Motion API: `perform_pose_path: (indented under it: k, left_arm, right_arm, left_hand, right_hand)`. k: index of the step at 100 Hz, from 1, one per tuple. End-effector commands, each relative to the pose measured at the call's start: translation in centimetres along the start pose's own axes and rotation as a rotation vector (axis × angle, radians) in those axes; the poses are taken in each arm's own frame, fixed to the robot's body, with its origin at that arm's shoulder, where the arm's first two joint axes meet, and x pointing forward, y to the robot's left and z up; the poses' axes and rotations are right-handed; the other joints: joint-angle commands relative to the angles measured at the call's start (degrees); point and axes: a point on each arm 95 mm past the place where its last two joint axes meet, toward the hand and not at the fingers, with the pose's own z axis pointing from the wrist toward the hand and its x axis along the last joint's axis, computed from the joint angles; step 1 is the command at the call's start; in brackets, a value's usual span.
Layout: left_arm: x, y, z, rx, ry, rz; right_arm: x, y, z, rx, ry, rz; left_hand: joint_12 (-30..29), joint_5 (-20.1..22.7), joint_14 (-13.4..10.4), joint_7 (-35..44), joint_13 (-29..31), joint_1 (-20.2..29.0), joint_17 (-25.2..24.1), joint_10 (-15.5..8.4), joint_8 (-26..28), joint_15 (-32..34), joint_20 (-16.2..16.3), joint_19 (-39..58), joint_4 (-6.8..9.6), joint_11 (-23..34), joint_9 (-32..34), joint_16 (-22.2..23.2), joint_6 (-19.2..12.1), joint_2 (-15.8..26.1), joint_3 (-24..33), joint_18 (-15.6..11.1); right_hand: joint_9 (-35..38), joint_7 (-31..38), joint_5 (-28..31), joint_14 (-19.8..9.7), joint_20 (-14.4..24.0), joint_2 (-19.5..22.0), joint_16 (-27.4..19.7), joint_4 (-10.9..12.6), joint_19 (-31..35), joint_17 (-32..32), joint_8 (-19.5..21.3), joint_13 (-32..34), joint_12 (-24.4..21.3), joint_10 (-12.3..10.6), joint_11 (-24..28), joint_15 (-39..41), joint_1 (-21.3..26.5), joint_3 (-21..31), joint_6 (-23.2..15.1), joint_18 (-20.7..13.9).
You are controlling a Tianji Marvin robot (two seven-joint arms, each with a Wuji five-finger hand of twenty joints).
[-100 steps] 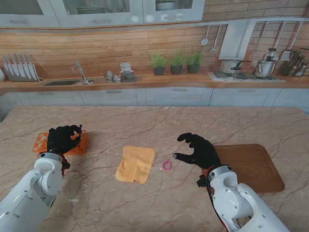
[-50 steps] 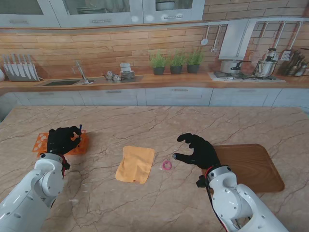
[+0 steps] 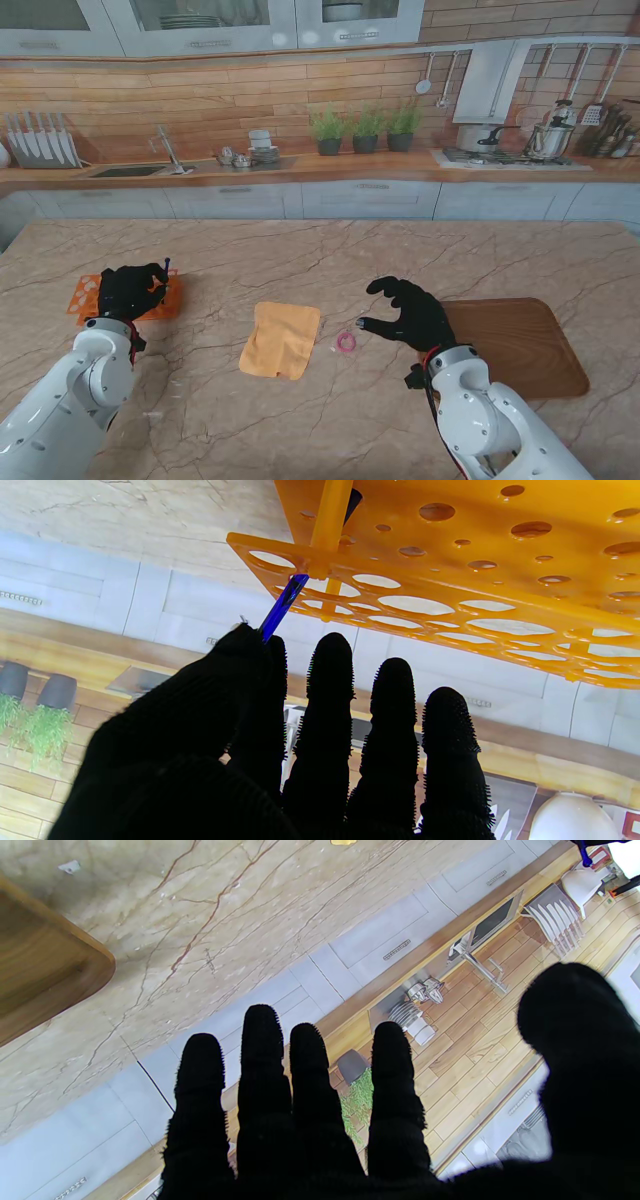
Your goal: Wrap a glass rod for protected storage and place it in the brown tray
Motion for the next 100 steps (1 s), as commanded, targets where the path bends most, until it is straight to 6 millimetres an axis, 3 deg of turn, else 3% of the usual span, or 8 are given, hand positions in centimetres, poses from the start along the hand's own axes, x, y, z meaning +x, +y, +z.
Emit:
perform_pose_path:
  k: [1, 51, 63, 77, 80, 100]
  left_arm:
    - [0.05, 0.25, -0.14, -0.002, -0.001, -0.004]
    - [0.3, 0.7, 0.04, -0.003, -0.001, -0.01]
    - [0.33, 0.67, 0.09, 0.009, 0.0, -0.005]
    - [0.39, 0.56, 0.14, 0.023, 0.01, 0.019]
    - [0.41, 0.55, 0.16, 0.027, 0.013, 0.025]
    - [0.73, 0.46, 0.28, 0.046, 0.03, 0.042]
  right_arm:
    - [0.36, -0.24, -0.14, 0.002, 0.003, 0.01]
    - [0.28, -0.23, -0.19, -0.003, -0.001, 0.009]
    - [0.26, -0.21, -0.18, -0.003, -0.001, 0.009]
    - [0.22, -0.22, -0.16, -0.001, -0.001, 0.011]
    - [0.22, -0.23, -0.15, -0.002, -0.001, 0.012]
    - [0.19, -0.23, -0.09, -0.004, -0.004, 0.016]
  left_hand:
    - [0.7, 1.6, 1.2, 2.2, 1.5, 2.4, 0.3, -0.7, -0.7, 1.4, -0.5, 1.5, -0.8, -0.7, 1.4, 0.1, -0.1, 1.7, -0.7, 1.1]
    - [0.5, 3.6, 1.5, 5.2, 3.1, 2.8, 1.2, -0.8, -1.7, 2.8, -0.5, 2.7, -0.32, 0.1, 4.1, 0.1, 0.4, 1.8, -0.4, 1.7]
    - [-0.8, 4.6, 2.1, 6.5, 5.8, 3.3, 2.9, 0.8, -2.4, 5.0, 0.1, 4.1, -0.11, 0.5, 6.4, 0.8, 2.2, 1.2, 2.1, 2.4]
    - [-2.9, 5.6, 3.1, 7.4, 7.9, 3.2, 4.8, 3.1, -2.6, 7.3, 0.9, 5.6, -0.91, 2.2, 7.7, 1.6, 3.9, 0.7, 5.0, 3.1]
    - [-3.0, 5.7, 3.4, 7.6, 8.2, 3.3, 5.0, 2.4, -2.5, 7.5, 1.0, 5.8, -1.0, 2.5, 8.2, 1.7, 4.2, 0.5, 5.2, 3.2]
    - [-3.6, 5.9, 4.1, 9.4, 9.1, 3.2, 5.6, 3.7, -1.4, 8.7, 1.7, 6.9, -2.63, 3.9, 9.1, 2.2, 4.8, 0.1, 7.5, 3.6]
  right_hand:
    - [1.0, -0.4, 0.6, -0.7, 1.4, -0.3, 0.6, 0.5, -0.2, -0.5, 0.3, 0.6, 0.2, -0.7, -0.3, 0.2, -0.1, -1.1, -1.1, -0.1]
    - [1.0, -0.5, 0.7, -0.8, 1.5, 0.0, 0.5, 0.5, -0.3, -0.6, 0.3, 0.5, 0.2, -0.6, -0.3, 0.1, -0.2, -1.1, -1.1, 0.0]
    - [1.0, -0.6, 0.7, -0.8, 1.5, 0.0, 0.5, 0.5, -0.3, -0.6, 0.4, 0.4, 0.2, -0.6, -0.3, 0.1, -0.3, -1.1, -1.1, -0.1]
    - [1.0, -0.6, 0.7, -0.7, 1.5, 0.1, 0.6, 0.5, -0.4, -0.7, 0.4, 0.4, 0.2, -0.6, -0.3, 0.1, -0.4, -1.1, -1.1, -0.1]
    - [1.0, -0.6, 0.7, -0.7, 1.5, 0.2, 0.5, 0.5, -0.4, -0.7, 0.4, 0.4, 0.2, -0.6, -0.3, 0.1, -0.4, -1.1, -1.1, -0.1]
    - [1.0, -0.6, 0.7, -0.7, 1.6, 0.5, 0.6, 0.5, -0.4, -0.7, 0.4, 0.4, 0.2, -0.6, -0.4, 0.1, -0.5, -1.0, -1.1, -0.1]
